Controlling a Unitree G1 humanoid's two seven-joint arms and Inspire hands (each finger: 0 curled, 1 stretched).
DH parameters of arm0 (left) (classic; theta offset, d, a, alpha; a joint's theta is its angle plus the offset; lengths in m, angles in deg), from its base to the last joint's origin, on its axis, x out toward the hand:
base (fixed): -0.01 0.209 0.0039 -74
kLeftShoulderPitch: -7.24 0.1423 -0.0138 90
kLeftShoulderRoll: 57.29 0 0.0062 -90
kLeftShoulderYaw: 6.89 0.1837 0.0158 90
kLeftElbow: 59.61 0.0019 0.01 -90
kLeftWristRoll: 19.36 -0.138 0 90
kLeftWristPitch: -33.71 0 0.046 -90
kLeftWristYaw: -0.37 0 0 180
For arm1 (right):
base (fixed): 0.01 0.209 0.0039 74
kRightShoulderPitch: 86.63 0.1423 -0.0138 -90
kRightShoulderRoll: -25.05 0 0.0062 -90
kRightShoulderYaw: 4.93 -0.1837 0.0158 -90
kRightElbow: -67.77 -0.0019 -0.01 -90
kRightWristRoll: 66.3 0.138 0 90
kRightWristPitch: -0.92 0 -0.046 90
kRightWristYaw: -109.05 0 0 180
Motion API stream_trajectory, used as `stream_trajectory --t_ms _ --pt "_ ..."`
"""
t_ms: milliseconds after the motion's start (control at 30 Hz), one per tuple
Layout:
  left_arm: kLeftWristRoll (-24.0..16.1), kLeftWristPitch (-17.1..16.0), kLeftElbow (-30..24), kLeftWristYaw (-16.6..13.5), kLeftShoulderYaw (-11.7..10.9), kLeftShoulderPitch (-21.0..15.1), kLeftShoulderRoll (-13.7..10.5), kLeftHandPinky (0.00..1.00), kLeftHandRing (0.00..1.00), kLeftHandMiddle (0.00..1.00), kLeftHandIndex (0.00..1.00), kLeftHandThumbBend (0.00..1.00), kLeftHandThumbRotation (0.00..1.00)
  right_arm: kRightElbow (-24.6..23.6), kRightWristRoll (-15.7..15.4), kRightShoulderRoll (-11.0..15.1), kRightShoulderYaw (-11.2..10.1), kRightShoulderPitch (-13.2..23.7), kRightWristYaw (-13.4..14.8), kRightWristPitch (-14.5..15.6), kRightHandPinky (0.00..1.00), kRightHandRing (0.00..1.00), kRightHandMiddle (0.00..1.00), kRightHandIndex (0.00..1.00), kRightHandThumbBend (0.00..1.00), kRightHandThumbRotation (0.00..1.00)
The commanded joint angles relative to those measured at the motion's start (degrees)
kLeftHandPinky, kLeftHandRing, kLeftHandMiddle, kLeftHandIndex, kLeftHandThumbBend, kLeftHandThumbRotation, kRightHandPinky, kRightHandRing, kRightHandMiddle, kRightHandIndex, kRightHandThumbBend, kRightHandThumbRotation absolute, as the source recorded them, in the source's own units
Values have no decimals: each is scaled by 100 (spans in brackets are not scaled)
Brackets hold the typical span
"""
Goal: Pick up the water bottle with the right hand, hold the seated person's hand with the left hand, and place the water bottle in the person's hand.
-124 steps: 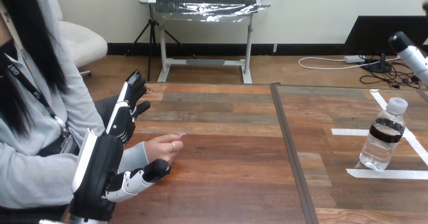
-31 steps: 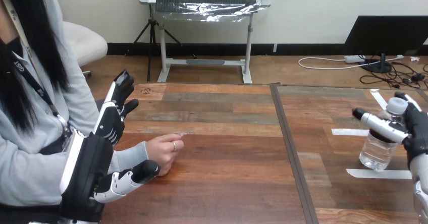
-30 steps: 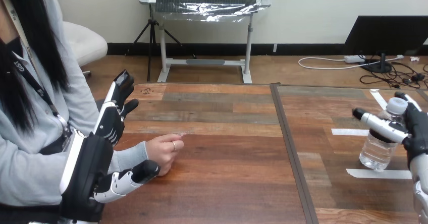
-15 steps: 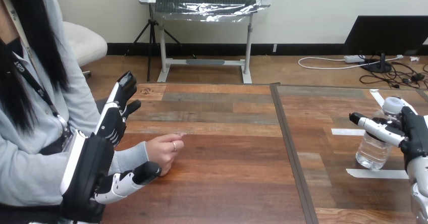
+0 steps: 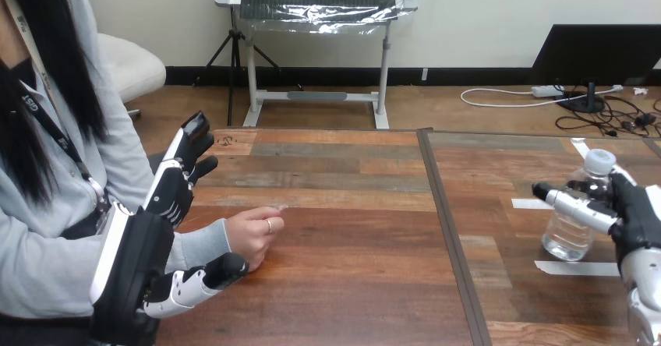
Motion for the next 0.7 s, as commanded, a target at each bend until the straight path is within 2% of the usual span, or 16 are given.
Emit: stream_trajectory --t_ms 0,367,667 --pt "81 0 -325 -8 -112 -131 -109 89 95 97 96 100 70 -44 40 -125 -7 112 -56 -1 83 88 87 92 80 27" --pt "130 43 -390 10 -109 -86 -139 89 94 97 95 100 69 -52 71 -174 -45 87 -132 -24 81 85 86 89 81 21" --pt "186 84 -441 41 -92 -58 -149 90 94 97 95 100 68 -66 43 -221 -29 90 -3 -33 78 80 81 84 83 6"
